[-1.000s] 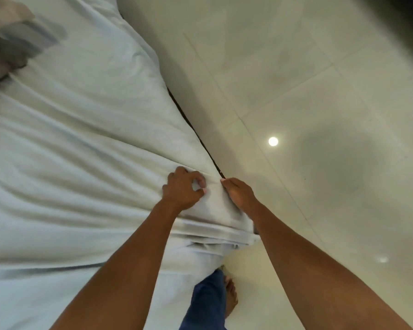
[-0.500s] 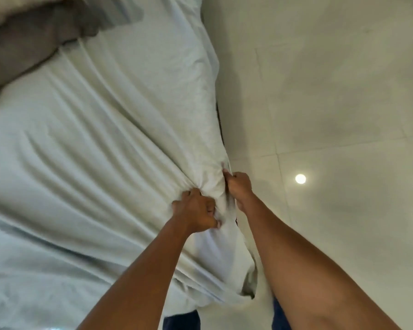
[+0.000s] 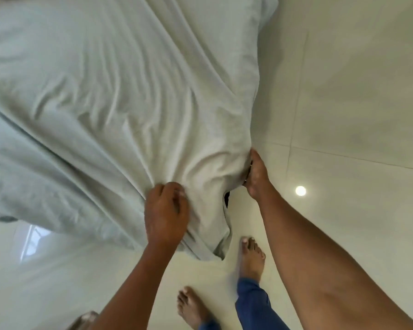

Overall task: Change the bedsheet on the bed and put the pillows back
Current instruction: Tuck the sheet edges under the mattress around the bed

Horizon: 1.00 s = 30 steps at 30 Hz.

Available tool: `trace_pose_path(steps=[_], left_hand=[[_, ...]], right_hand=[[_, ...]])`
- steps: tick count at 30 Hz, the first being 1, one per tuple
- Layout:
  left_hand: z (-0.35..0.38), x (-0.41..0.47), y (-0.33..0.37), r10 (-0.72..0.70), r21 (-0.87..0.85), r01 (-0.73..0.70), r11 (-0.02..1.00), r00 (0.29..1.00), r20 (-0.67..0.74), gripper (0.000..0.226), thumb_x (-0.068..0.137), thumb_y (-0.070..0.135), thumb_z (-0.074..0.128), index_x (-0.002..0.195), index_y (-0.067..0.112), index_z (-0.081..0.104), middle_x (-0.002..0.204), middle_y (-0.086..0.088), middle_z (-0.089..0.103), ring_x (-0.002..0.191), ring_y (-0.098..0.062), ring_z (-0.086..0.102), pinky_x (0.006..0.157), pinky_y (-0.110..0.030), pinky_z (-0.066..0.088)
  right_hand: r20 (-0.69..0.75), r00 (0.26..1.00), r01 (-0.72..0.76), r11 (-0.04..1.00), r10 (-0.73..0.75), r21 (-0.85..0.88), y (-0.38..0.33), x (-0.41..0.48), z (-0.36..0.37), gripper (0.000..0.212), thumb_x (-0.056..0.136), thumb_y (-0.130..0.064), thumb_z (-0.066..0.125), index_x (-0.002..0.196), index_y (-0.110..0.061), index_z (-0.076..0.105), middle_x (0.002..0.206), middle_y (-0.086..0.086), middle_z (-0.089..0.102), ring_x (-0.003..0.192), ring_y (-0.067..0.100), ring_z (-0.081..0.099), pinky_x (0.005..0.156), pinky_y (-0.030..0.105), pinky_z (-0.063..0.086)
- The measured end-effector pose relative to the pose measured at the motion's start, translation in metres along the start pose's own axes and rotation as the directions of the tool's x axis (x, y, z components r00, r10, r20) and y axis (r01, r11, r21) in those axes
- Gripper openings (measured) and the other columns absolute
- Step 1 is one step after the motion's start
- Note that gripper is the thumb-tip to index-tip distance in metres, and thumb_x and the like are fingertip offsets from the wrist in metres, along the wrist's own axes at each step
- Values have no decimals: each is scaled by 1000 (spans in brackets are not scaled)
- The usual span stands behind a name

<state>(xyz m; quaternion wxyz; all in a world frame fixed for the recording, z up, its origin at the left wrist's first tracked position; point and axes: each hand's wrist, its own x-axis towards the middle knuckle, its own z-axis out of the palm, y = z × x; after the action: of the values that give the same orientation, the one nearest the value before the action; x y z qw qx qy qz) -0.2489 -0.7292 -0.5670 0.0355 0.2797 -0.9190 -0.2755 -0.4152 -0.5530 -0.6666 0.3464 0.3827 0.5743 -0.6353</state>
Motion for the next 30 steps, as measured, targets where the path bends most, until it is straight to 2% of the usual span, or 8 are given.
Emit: trace_pose_path(steps=[3, 6, 12, 15, 19, 23, 26, 30], left_hand=[[-7, -36, -29, -122, -39, 118, 992, 986, -116, 7, 95, 12, 59, 99, 15, 64, 91, 0, 58, 85, -22, 55, 74, -34, 46], [-14, -64, -45, -270, -128, 249, 960, 942, -197, 8, 99, 16, 54, 93, 18, 59, 86, 3, 58, 80, -18, 54, 70, -26, 38], [-19, -106, -70, -608, -313, 540, 781, 772, -187, 9, 101, 22, 53, 94, 19, 59, 77, 4, 61, 72, -9, 58, 66, -21, 39], [-19, -110, -87, -743, -414, 673, 613, 669, -15, 26, 102, 44, 52, 105, 18, 59, 87, 4, 66, 85, -17, 66, 72, -32, 51], [-25, -93, -99, -728, -621, 755, 210, 545, 416, 55, 98, 63, 48, 115, 13, 61, 103, -10, 70, 92, -27, 72, 80, -51, 62], [-25, -80, -98, -705, -640, 681, 355, 645, 295, 37, 105, 43, 49, 110, 9, 61, 99, -9, 69, 84, -24, 71, 66, -36, 62], [-27, -106, -111, -730, -333, 728, 599, 667, 147, 32, 105, 30, 49, 88, 3, 55, 77, -4, 56, 68, -23, 56, 56, -24, 44], [-23, -166, -167, -891, -125, 921, 370, 389, 235, 30, 95, 33, 56, 88, 6, 65, 74, -13, 70, 65, -33, 70, 67, -45, 62]], right_hand=[[227, 974, 54, 988, -19, -147, 38, -37, -4, 91, 68, -84, 67, 140, -30, 58, 130, -5, 68, 118, 19, 63, 94, 43, 56], [303, 951, 142, 962, -66, -235, 77, -50, -15, 74, 76, -69, 75, 132, -22, 65, 116, -2, 75, 113, 22, 67, 95, 42, 56], [1, 986, 156, 933, -164, -325, 117, -46, -65, 37, 80, -50, 79, 99, -18, 73, 115, 14, 74, 108, 31, 71, 96, 50, 58], [-134, 986, 34, 902, -101, -430, 121, -48, -67, 35, 84, -53, 78, 88, -19, 69, 110, 13, 73, 100, 29, 69, 94, 45, 57], [42, 999, -8, 974, 18, -227, 118, -64, -42, 45, 91, -53, 69, 120, -19, 70, 118, 3, 73, 109, 23, 66, 89, 41, 54], [148, 988, 103, 908, -46, -407, 145, -67, -50, 32, 85, -22, 78, 112, -6, 74, 110, 17, 75, 109, 37, 70, 93, 52, 58], [-174, 956, 104, 824, -238, -557, 152, -61, -71, 35, 87, -29, 79, 106, 0, 72, 97, 14, 72, 90, 31, 69, 77, 39, 57], [-201, 936, 111, 783, -290, -612, 152, -68, -56, 31, 94, -23, 69, 117, -3, 66, 106, 9, 66, 102, 32, 65, 80, 36, 50]])
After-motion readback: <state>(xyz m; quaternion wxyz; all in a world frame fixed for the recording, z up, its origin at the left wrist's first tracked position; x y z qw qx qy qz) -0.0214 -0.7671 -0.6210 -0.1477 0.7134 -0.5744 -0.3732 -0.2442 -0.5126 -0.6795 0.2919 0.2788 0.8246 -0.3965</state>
